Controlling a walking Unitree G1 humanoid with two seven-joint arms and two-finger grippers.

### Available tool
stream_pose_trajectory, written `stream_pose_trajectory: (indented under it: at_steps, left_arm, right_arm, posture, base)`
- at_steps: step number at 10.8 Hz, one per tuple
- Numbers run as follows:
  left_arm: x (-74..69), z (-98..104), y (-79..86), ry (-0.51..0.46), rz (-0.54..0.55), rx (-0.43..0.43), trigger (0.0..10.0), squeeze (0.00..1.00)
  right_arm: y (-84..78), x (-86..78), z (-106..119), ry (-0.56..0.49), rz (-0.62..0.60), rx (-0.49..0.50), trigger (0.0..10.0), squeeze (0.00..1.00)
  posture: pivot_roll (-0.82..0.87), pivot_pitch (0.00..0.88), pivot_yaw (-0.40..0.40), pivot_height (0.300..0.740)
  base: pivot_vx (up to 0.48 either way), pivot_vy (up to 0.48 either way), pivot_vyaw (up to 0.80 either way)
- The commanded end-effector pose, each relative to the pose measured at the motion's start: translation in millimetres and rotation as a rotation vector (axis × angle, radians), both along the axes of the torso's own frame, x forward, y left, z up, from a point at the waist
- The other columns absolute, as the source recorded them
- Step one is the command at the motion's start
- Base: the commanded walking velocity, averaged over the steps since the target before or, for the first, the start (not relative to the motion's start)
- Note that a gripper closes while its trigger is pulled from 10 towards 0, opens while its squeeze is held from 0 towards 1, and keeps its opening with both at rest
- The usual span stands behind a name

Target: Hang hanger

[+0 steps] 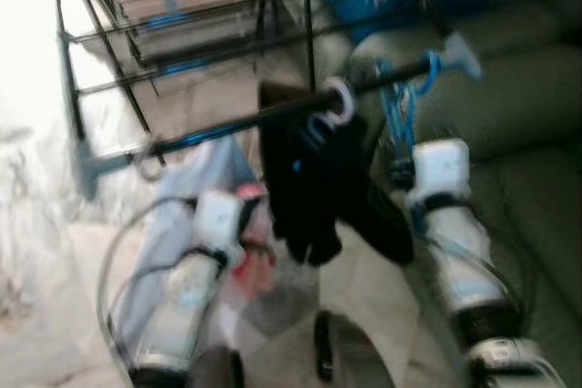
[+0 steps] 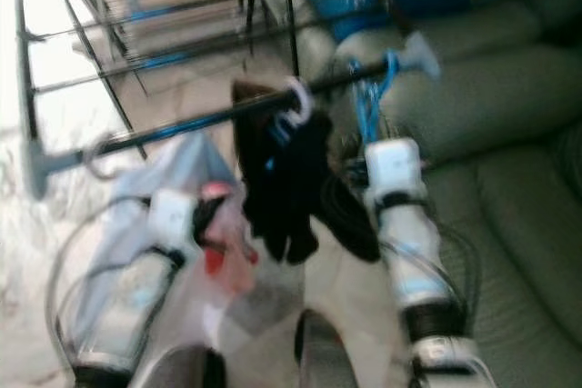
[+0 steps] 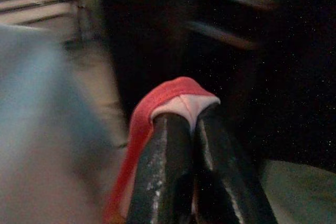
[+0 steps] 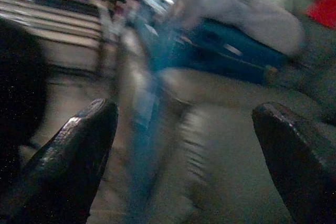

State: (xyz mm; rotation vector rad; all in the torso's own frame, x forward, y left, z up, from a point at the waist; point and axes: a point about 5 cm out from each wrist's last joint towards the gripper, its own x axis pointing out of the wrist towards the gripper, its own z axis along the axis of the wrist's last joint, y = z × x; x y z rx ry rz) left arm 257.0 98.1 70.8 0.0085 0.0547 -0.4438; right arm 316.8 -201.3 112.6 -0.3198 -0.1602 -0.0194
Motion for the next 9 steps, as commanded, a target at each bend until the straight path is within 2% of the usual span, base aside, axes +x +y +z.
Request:
stream_pose_trajectory:
  at_steps: [1,4,6,9]
  left_arm:
    - [-1.6,-1,5.7,0.001,0.018,0.013,10.0,0.00]
    - [-2.3,-2,4.9,0.008,0.020,0.022,10.0,0.00]
    - [-1.9,-3,2.8,0.014,0.010,0.031,10.0,0.00]
    - [-2.5,-6,2.2,0.023,0.015,0.040,10.0,0.00]
  right_arm:
    - [0.6,1.8,1,-0.004,-0.020,-0.012,10.0,0.00]
    - [-1.0,1.1,-8,0.043,-0.025,0.012,10.0,0.00]
    - [-4.8,8.2,-21,0.171,0.022,-0.013,10.0,0.00]
    - [-25.3,23.9,8,0.105,0.017,-0.073,10.0,0.00]
  posture:
    - [0.00,0.192,-0.017,0.740]
    - [0.00,0.193,-0.020,0.740]
    - [0.00,0.189,-0.021,0.740]
    - [0.00,0.187,-0.028,0.740]
  base:
    - [0.000,0.000,0.00]
    - [0.000,0.000,0.00]
    - [0.000,0.000,0.00]
    - [0.000,0.000,0.00]
